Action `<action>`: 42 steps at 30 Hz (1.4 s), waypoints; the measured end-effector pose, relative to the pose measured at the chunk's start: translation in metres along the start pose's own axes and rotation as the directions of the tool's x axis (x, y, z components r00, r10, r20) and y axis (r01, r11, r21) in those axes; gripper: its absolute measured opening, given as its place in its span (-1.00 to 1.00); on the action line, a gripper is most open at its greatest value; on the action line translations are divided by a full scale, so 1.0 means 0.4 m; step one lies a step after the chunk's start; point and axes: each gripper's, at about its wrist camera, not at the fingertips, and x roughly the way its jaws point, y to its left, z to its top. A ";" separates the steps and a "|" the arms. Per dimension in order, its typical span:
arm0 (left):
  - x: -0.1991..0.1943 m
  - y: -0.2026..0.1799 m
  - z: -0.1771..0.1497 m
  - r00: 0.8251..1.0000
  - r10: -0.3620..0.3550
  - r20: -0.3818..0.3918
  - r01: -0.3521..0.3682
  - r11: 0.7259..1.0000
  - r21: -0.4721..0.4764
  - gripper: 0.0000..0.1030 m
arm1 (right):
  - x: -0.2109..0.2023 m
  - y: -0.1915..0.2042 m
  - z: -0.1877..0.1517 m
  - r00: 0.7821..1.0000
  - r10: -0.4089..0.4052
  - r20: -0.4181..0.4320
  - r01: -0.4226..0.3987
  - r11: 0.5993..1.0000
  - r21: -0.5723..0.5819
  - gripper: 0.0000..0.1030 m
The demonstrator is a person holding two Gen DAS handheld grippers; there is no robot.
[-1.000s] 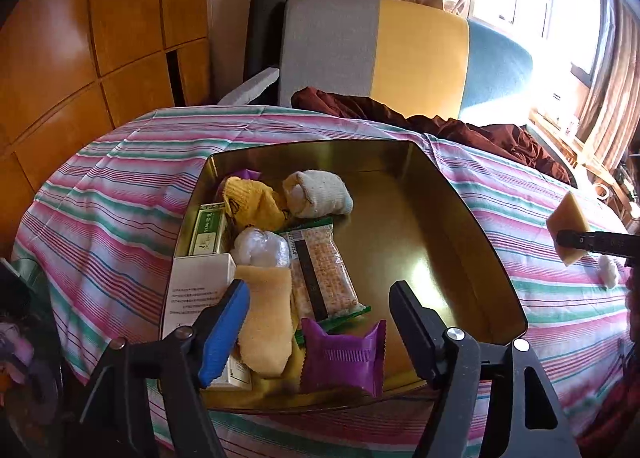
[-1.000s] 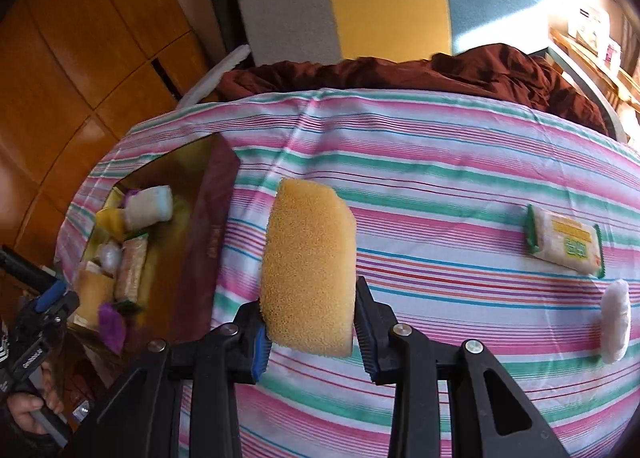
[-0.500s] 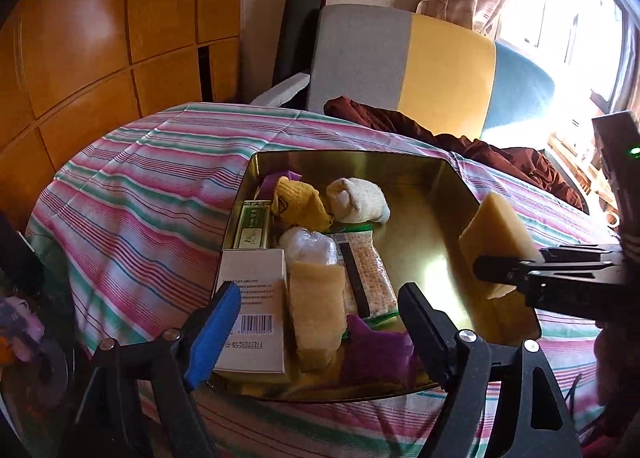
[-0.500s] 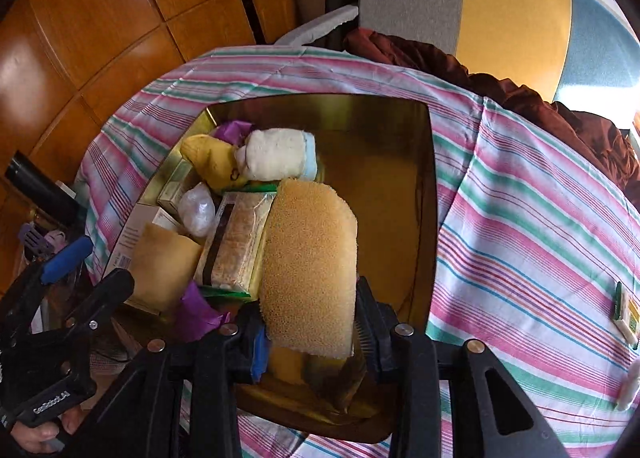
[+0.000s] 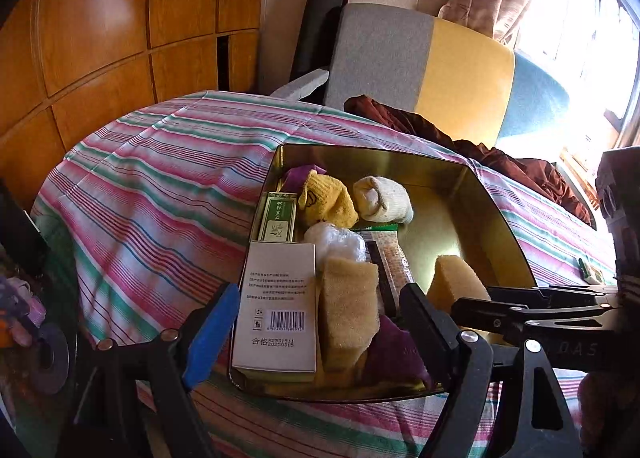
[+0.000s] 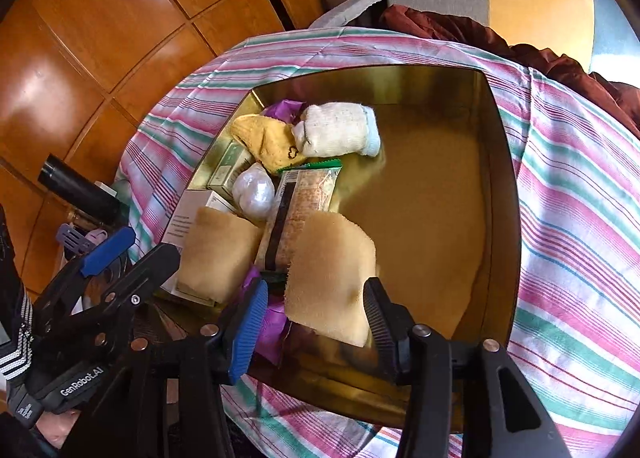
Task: Organize objects
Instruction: 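Carry the yellow sponge into the gold tray and open the right tool, then move both tools back from the tray to the table items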
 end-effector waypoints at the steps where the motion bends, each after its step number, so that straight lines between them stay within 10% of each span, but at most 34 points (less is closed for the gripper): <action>1: -0.002 -0.002 0.001 1.000 0.001 0.003 -0.001 1.000 0.003 0.61 | -0.011 -0.002 -0.004 1.000 0.001 0.013 -0.001 1.000 0.005 -0.02; 18: -0.037 -0.120 0.029 0.999 -0.038 0.036 0.033 0.990 0.136 0.63 | -0.273 -0.322 -0.101 0.963 -0.215 0.160 0.168 0.949 0.266 -0.02; 24: -0.038 -0.217 0.044 0.994 -0.101 0.038 0.090 0.972 0.219 0.69 | -0.436 -0.544 -0.179 0.906 -0.392 0.157 0.282 0.838 0.467 -0.02; 30: -0.029 -0.338 0.053 0.984 -0.176 0.015 0.164 0.940 0.299 0.71 | -0.566 -0.775 -0.290 0.833 -0.552 0.032 0.392 0.631 0.670 0.03; 36: -0.028 -0.472 0.054 0.966 -0.259 -0.021 0.247 0.890 0.383 0.72 | -0.566 -0.927 -0.367 0.833 -0.548 -0.078 0.413 0.520 0.748 0.11; 42: -0.026 -0.612 0.047 0.943 -0.326 -0.072 0.320 0.820 0.475 0.75 | -0.515 -0.989 -0.369 0.866 -0.489 -0.108 0.392 0.528 0.753 0.11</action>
